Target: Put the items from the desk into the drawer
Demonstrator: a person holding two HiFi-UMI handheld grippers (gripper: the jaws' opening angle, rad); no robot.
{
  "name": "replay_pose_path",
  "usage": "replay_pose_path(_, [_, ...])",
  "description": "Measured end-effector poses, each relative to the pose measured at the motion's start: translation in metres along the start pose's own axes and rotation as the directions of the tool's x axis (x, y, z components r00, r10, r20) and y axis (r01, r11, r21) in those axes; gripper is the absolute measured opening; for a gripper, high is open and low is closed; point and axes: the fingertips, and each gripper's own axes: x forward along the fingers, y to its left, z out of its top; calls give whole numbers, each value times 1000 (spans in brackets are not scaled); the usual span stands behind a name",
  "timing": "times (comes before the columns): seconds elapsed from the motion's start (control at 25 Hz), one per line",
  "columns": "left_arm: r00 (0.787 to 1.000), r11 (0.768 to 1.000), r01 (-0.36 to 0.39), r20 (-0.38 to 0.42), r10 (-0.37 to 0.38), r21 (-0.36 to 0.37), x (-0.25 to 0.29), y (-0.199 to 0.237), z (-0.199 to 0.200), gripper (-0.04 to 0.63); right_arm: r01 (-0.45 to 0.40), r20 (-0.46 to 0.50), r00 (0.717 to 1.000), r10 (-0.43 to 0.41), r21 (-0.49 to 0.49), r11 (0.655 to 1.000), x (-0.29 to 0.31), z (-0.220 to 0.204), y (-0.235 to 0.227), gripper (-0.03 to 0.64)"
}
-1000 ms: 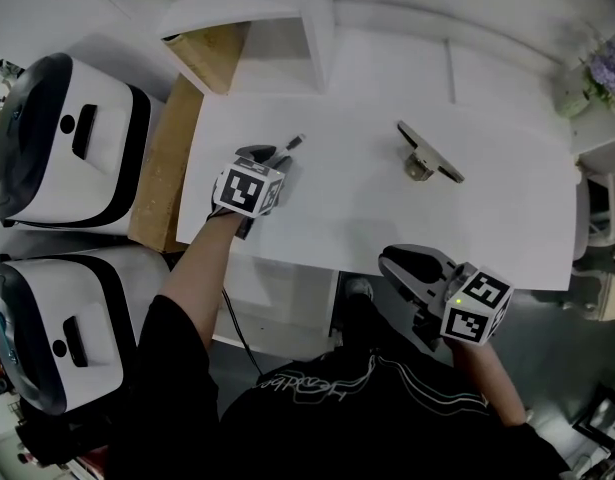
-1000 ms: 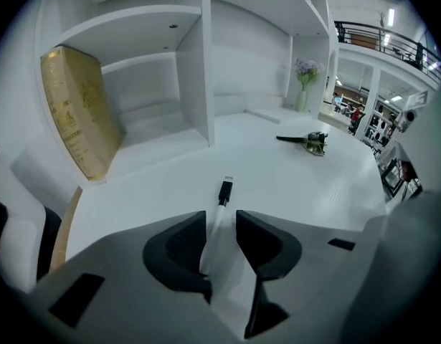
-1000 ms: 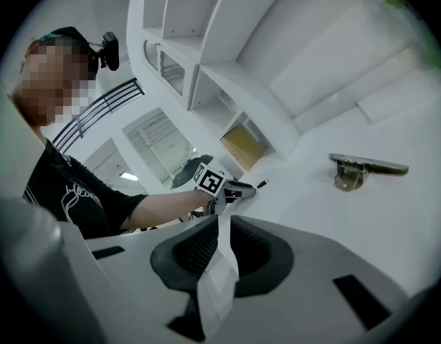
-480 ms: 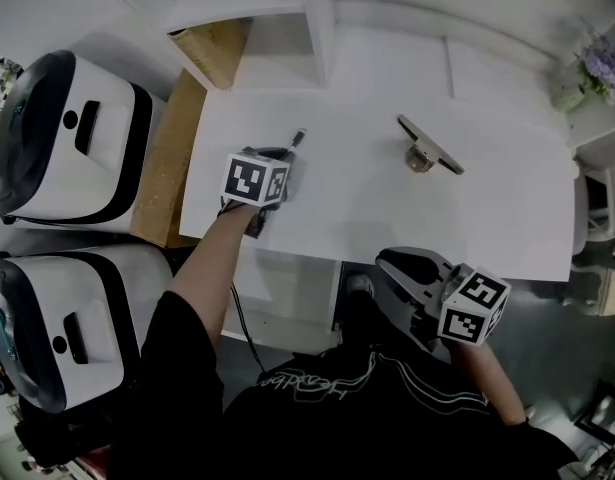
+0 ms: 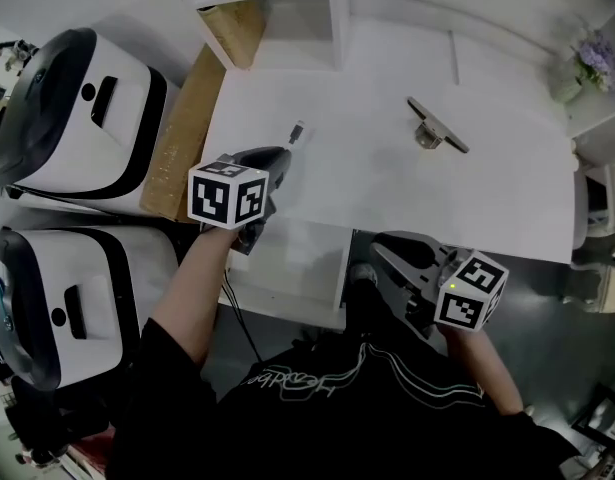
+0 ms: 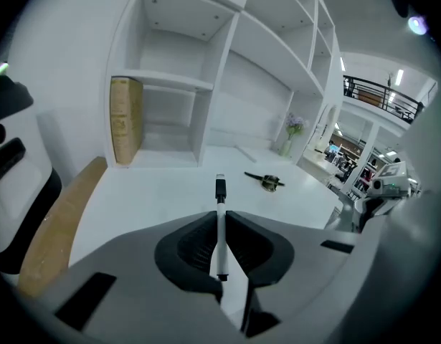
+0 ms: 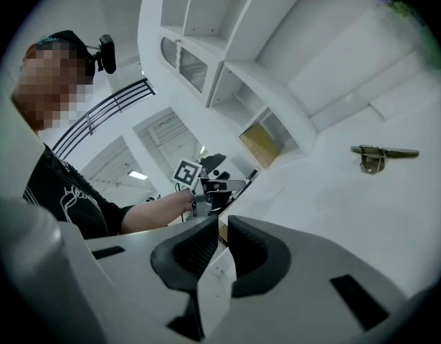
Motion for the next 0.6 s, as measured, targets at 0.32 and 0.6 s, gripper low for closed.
replay_pose_path(0.32, [998,993,19,64,-26,114,-90,-53,-43,54,-33,6,999,33,-18,999,8,-26,45,60])
replay_pose_path(0.6, [994,957,101,1,-106,270,-117,-90,-110,54,-25,2,1000,25,6,1000,10,-50,58,61])
